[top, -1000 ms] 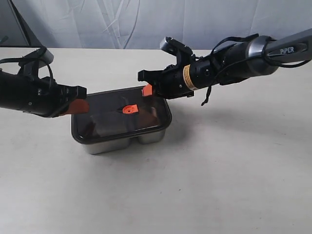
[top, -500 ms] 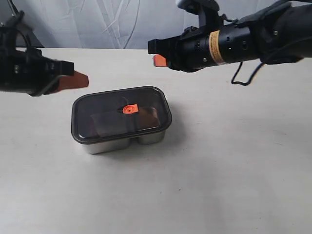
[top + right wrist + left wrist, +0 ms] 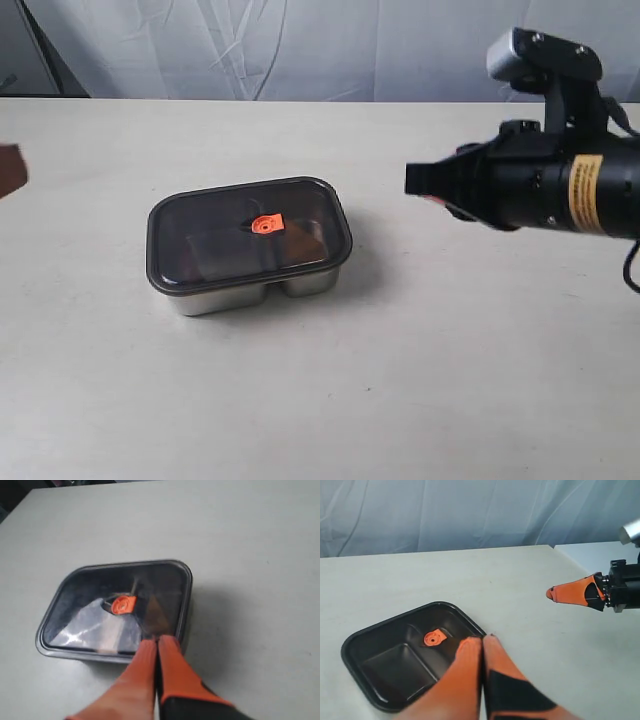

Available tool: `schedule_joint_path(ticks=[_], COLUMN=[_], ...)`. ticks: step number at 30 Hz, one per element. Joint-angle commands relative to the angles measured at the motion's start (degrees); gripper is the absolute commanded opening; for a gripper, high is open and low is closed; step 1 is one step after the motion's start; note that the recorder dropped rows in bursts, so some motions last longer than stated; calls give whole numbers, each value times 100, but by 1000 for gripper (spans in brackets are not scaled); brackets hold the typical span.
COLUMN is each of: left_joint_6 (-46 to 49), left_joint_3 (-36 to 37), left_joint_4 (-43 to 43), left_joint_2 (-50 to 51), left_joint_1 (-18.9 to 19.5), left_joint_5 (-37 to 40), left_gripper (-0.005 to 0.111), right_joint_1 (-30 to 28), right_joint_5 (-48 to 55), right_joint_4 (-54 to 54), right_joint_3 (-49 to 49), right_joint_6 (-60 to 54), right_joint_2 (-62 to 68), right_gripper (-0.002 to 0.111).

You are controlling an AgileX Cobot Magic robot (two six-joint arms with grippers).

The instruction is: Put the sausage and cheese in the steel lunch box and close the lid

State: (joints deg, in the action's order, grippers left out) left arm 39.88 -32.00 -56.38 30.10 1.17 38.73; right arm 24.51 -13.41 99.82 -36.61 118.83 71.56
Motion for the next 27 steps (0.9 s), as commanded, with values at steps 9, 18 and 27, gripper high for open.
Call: schedule_joint_path(ticks=[9,18,27], left_joint_6=[-2190,-2183,-1769], left_joint_3=[313,313,313], left_joint_4=[1865,1383,1587], left_joint_2=[-2850,-3010,-3010], left_joint_1=[-20,-20,-20], left_joint_5=[486,2039,1835], left_gripper=[0,0,0], right_joint_1=[10,10,10], right_joint_5=[239,-235,-235], right_joint_4=[12,12,12], right_joint_3=[1288,1300,1300], right_joint_6=[-14,-14,-14], right_joint_2=[-621,-621,-621], right_gripper=[-1,-1,-1])
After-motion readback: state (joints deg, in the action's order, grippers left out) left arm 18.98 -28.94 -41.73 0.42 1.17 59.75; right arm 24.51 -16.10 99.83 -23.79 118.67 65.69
